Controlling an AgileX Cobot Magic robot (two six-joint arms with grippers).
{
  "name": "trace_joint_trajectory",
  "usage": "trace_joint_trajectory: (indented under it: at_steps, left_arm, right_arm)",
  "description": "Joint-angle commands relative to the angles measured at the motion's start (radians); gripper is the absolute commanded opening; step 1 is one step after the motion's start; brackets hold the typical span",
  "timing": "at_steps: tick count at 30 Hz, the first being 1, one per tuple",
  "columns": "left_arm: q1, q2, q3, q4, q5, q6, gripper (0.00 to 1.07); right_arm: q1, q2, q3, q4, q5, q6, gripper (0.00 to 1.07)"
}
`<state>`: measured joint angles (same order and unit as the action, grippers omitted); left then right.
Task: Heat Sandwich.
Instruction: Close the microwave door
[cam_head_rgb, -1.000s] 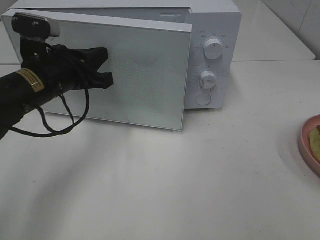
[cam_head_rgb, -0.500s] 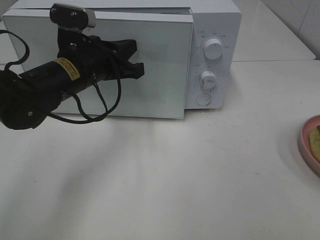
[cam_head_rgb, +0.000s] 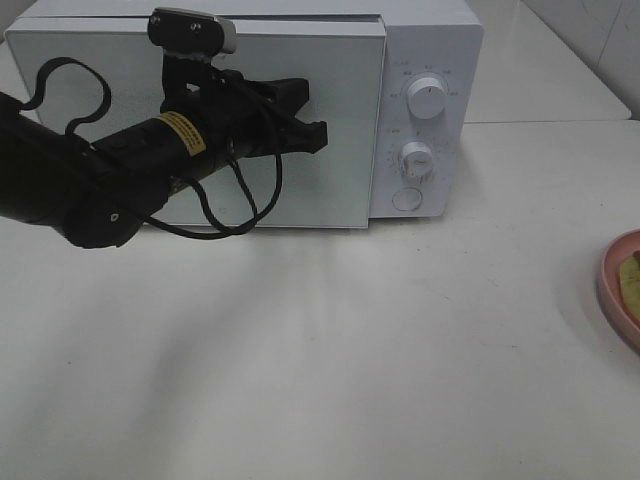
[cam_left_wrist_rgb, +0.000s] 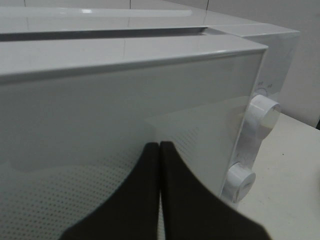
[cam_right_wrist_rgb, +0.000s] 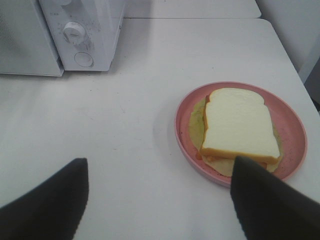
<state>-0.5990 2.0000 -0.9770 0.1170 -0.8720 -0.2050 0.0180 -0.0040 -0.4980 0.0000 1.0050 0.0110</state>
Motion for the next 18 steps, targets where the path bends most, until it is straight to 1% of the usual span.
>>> trace_joint_trajectory:
  at_steps: [1,4,6,8,9,10,18]
  left_arm:
    - [0.011,0.014,-0.043,-0.093,0.003,-0.006,0.00]
    - [0.011,0.024,-0.057,-0.109,0.007,-0.006,0.00]
    - [0.015,0.047,-0.097,-0.132,0.052,-0.003,0.00]
    - [0.016,0.055,-0.113,-0.133,0.069,-0.003,0.00]
    - [0.016,0.071,-0.144,-0.135,0.090,-0.002,0.00]
    - [0.018,0.073,-0.156,-0.134,0.096,-0.002,0.00]
    - [0.018,0.074,-0.164,-0.134,0.097,-0.002,0.00]
  right_arm:
    - [-0.007,-0.028,0.001,0.000,-0.008,-0.003,0.76]
    - [-0.007,-0.028,0.001,0.000,-0.008,-0.003,0.76]
    - [-0.007,-0.028,0.001,0.000,-0.008,-0.003,0.76]
    - [-0.007,-0.028,0.001,0.000,-0.008,-0.003,0.76]
    - [-0.007,-0.028,0.001,0.000,-0.008,-0.003,0.76]
    - [-0.007,-0.028,0.001,0.000,-0.008,-0.003,0.76]
    - [-0.007,-0.028,0.001,0.000,-0.008,-0.003,0.76]
